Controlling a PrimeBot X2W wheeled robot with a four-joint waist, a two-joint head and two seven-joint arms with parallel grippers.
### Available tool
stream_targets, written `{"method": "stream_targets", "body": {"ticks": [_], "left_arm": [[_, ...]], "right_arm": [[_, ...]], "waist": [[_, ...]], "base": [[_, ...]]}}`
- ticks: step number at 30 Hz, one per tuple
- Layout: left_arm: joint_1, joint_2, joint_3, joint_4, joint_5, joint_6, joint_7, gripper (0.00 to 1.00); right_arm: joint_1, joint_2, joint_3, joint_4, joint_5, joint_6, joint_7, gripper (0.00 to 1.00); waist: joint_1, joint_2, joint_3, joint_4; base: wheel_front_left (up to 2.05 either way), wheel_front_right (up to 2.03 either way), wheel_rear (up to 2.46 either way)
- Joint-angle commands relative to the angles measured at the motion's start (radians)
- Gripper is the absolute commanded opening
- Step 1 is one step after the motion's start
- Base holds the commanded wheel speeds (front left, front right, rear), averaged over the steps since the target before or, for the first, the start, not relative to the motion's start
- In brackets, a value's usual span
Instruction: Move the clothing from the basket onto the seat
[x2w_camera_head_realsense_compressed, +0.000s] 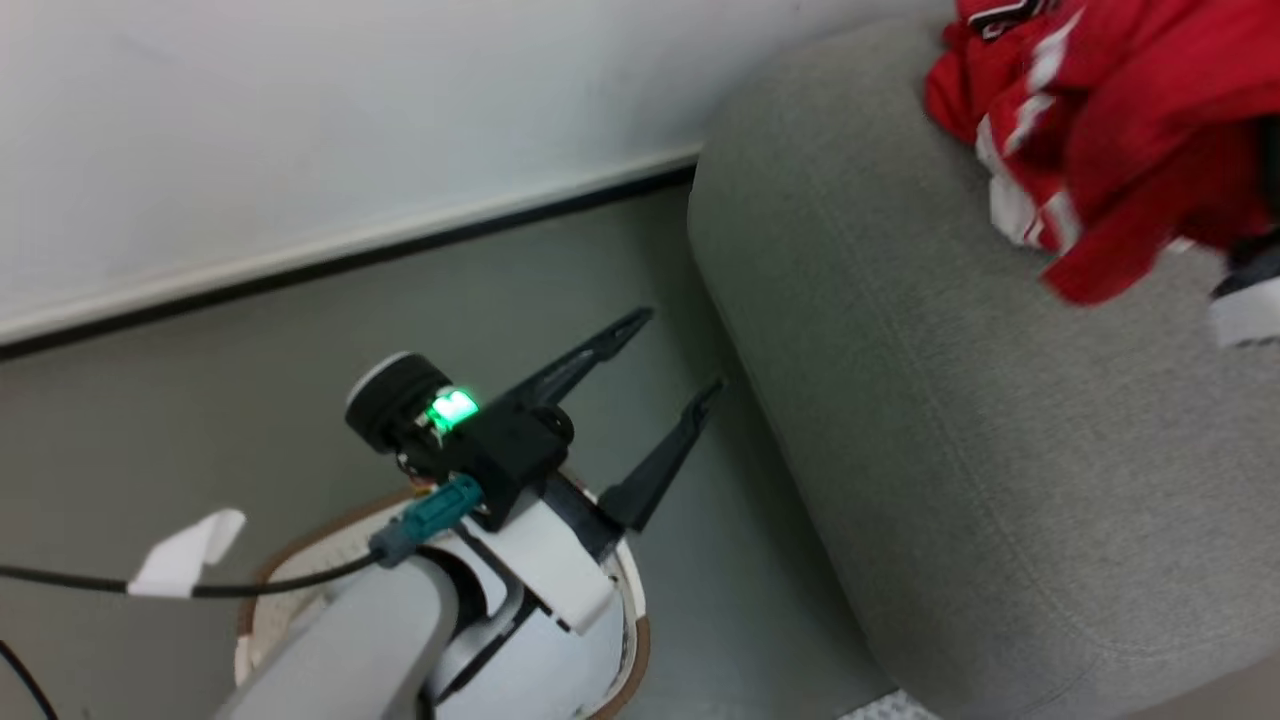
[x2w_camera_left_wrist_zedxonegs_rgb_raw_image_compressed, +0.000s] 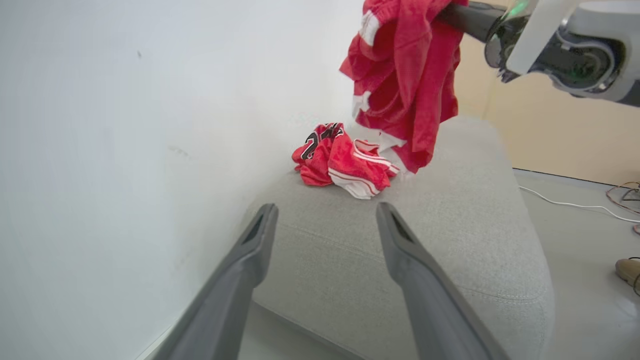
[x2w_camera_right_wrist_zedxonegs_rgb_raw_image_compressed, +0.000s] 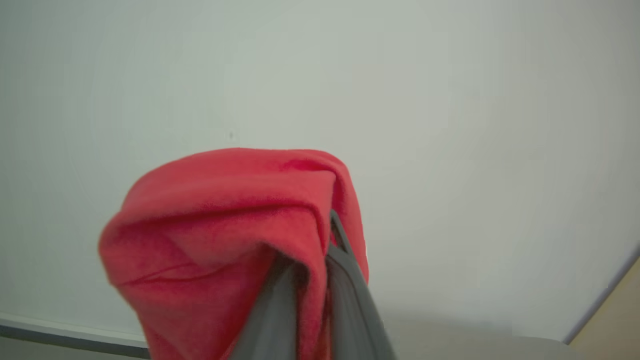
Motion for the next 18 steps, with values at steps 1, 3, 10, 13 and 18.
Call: {"method": "stream_targets", "body": {"ticks": [1,3,10,13,18], "left_arm": [[-0.046,0.026,0.008,-0.015,0.014,-0.008,0.004,1.0],[-0.078,0.044,0.014,-0.029,0.01,-0.012,0.002,1.0],[-0.137,0.094,0.01,-0.085,-0.002,-0.021,0.001,1.0],[-0.155,0.092,-0.001,-0.107,-0.011,-0.022,-0.009,1.0],[-0.17,0.089,-0.001,-0.108,-0.015,-0.02,-0.019,1.0]], "right_arm": [[-0.081,-0.025,-0.078,0.022,-0.047,-0.003,0.023,0.0],[-0.153,-0.042,-0.18,0.04,-0.089,-0.003,0.054,0.0],[-0.368,-0.125,-0.515,0.123,-0.281,-0.003,0.151,0.0],[-0.404,-0.121,-0.635,0.171,-0.372,-0.003,0.179,0.0],[-0.39,-0.022,-0.832,0.263,-0.477,-0.003,0.172,0.0]], "waist": [[-0.0001,-0.0001,0.218,0.093],[-0.0001,-0.0001,0.27,0.116],[-0.0001,-0.0001,0.417,0.19],[-0.0001,-0.0001,0.457,0.226],[-0.0001,-0.0001,0.5,0.27]], "base": [[0.0,0.0,0.0],[0.0,0.0,0.0],[0.0,0.0,0.0],[0.0,0.0,0.0],[0.0,0.0,0.0]]}}
